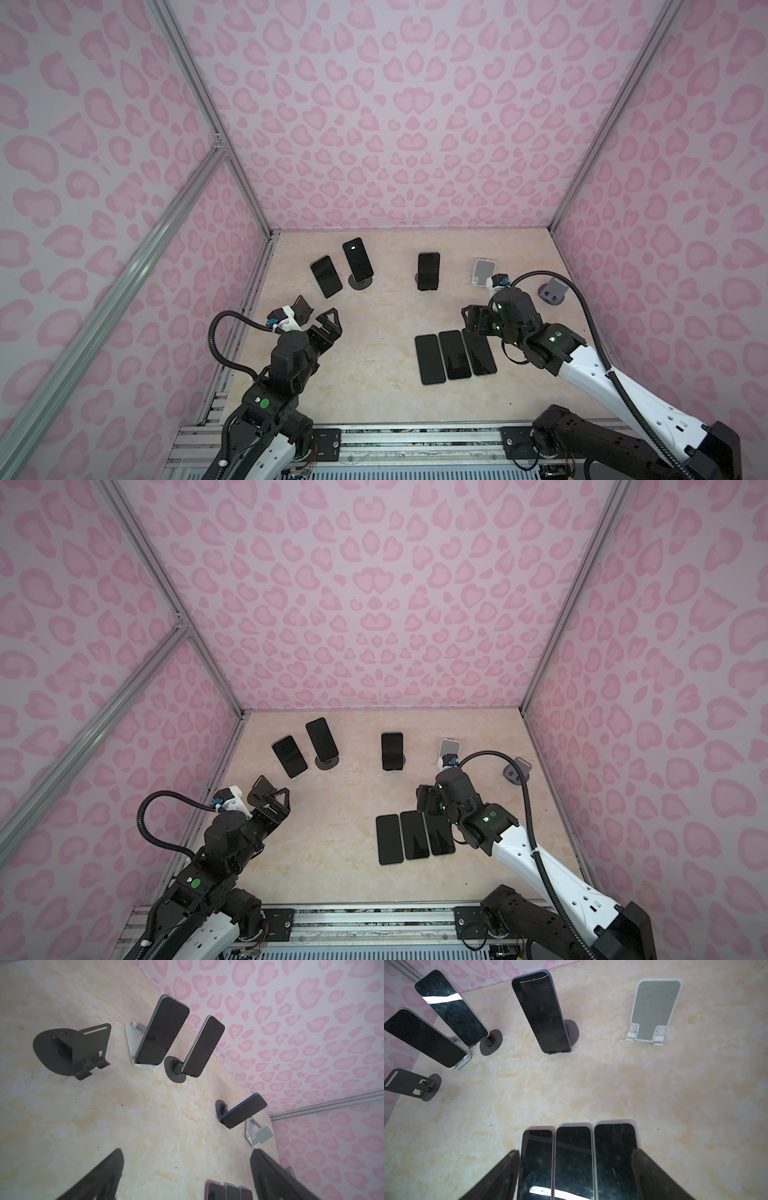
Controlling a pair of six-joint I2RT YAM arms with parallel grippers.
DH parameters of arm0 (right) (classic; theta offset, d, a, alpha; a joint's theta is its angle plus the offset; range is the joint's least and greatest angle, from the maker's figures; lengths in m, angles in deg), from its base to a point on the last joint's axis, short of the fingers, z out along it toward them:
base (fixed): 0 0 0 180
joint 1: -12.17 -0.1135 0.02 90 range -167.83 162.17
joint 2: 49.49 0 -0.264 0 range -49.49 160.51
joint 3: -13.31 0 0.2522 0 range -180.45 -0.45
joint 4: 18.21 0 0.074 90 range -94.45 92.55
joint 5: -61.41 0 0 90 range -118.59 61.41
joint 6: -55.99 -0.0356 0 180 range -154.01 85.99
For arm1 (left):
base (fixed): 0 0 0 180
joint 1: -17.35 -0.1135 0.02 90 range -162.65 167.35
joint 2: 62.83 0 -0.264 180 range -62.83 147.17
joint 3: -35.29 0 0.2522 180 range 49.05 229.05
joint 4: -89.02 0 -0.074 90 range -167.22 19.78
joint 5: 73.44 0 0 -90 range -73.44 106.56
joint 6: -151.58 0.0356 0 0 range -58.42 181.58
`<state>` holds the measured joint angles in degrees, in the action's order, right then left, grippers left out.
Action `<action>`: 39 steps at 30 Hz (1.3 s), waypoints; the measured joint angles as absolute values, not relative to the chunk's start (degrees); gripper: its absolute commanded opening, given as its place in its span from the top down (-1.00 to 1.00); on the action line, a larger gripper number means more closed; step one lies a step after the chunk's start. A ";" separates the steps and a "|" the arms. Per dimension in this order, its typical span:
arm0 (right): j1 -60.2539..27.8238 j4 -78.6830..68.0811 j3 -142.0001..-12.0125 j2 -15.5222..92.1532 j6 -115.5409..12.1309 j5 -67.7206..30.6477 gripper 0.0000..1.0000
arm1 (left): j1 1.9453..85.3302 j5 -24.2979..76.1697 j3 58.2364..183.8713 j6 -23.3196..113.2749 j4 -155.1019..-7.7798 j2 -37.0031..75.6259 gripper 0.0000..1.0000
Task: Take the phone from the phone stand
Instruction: 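Swing the right gripper toward the blue-edged phone on the dark round stand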
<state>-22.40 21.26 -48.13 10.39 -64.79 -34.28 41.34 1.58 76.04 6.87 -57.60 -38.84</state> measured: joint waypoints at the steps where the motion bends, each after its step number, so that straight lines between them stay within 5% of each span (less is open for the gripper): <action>1: -22.90 21.07 -49.31 11.70 -64.57 -35.07 -0.77 | 41.34 1.36 75.99 6.89 -57.56 -39.65 -0.97; 14: -26.42 16.39 -61.05 24.90 -62.26 -40.62 -0.80 | 41.34 0.03 68.69 1.42 -55.90 -53.99 -0.87; 39: -27.14 11.56 -74.89 38.65 -55.39 -41.63 -0.97 | 41.34 2.30 68.15 -3.84 -51.88 -53.25 -0.95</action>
<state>-27.14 11.56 -74.89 38.65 -55.39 -41.63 41.34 2.30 68.15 -3.84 -51.88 -53.25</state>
